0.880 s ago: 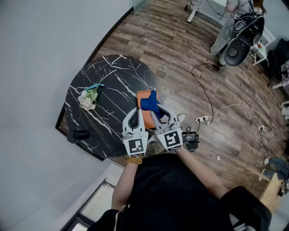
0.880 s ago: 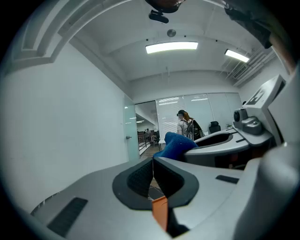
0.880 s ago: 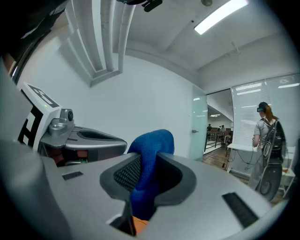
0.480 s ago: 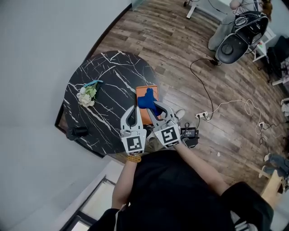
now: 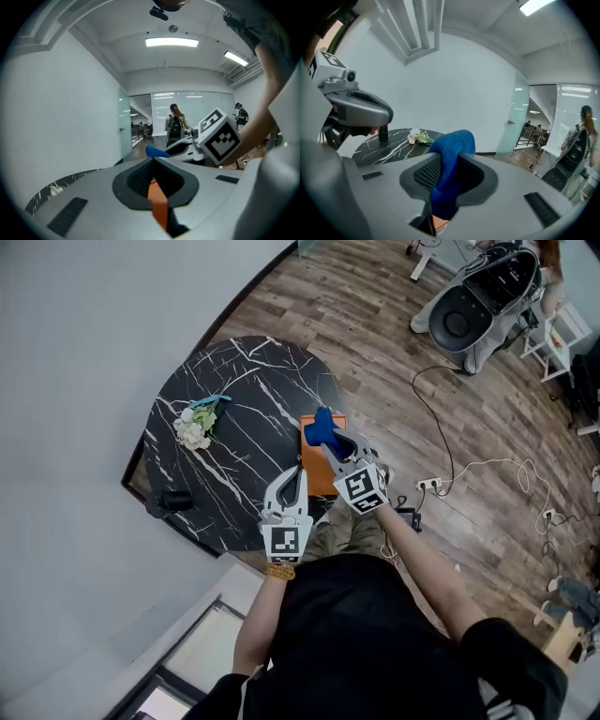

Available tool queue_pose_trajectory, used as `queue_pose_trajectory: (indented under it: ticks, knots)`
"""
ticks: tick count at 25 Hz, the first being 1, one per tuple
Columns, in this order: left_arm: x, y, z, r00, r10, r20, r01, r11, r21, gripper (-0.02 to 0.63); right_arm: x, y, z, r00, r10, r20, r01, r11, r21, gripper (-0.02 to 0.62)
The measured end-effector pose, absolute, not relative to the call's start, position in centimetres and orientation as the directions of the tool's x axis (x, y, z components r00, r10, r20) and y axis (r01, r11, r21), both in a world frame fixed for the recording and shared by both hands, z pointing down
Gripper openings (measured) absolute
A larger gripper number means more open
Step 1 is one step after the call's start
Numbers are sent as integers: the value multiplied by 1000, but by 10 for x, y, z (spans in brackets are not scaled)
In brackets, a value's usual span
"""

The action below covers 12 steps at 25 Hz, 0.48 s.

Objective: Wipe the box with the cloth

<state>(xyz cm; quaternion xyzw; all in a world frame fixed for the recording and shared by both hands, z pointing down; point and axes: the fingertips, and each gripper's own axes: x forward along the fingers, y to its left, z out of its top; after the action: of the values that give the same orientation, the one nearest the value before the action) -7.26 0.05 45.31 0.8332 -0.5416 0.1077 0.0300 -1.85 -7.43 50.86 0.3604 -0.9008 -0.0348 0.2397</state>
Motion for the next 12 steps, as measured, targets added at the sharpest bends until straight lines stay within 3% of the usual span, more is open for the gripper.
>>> queue_pose_trajectory:
  ticks: [5,12]
  knots:
    - [-72,18,484,452,-845,287,-869,-490,-74,8,-30,-96,556,-632,-596,495,-559,793,242,74]
    - [-61,44,544,543,-718,434,-788,-614,-30,8,-48,-115,616,-646,-447,619,-352,894,279,74]
